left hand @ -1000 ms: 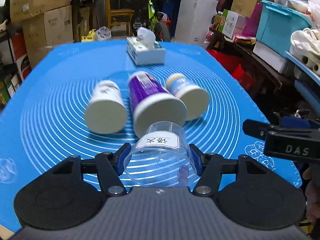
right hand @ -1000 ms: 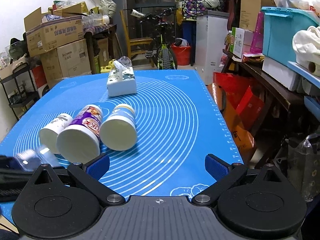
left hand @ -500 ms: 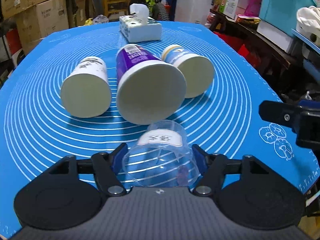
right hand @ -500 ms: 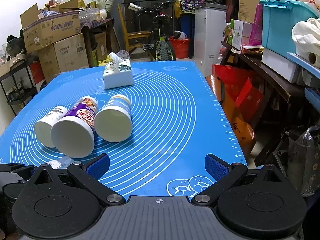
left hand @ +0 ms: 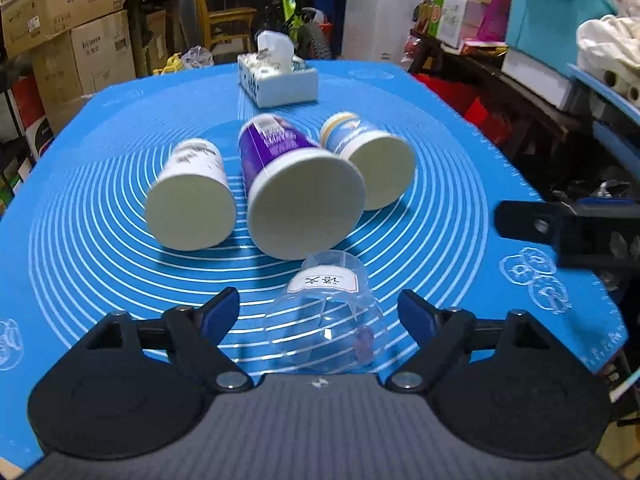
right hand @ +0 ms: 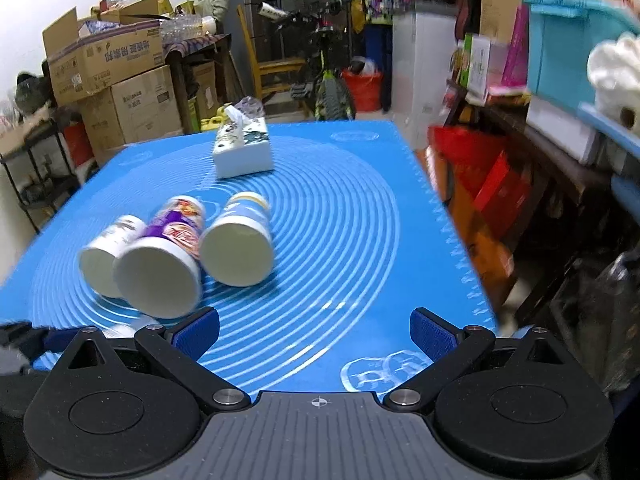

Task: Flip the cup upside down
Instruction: 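Lift the clear cup with the left tool toward the right tool, then grasp the clear cup with the right tool while the left tool releases it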

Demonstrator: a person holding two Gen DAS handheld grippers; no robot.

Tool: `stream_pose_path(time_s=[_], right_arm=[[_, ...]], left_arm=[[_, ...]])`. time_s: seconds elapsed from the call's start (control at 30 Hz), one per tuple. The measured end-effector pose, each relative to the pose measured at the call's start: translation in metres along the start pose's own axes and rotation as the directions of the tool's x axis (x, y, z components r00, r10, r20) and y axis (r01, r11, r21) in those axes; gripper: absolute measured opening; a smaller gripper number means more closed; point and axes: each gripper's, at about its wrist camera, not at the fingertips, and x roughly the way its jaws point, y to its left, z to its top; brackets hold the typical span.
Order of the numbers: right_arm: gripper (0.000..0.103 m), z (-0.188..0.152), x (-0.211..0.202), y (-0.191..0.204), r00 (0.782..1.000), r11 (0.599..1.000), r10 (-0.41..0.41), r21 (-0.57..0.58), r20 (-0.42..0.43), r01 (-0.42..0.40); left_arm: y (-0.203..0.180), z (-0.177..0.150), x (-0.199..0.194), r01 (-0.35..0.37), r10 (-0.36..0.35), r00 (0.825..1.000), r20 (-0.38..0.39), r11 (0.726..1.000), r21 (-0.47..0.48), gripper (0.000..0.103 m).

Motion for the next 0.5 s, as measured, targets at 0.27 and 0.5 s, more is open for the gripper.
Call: stream_pose_path(time_s=[0.27,0.5], right_arm=[[0.1,0.024,0.0,0.015,0.991,0.991,0.13,0.03,-0.039,-0.129],[0.099,0.029,0.036,0.057,0.967,0.984,0.174,0.004,-0.184,-0.177]], left_arm=[[0.039,0.007,-0.048,-0.027,0.03,0.997,0.07,0.999,-0.038,0.096],[0.086,0.009,-0.05,-0.129,0.139,0.987,0.074,0.984,-0.125,0.097]])
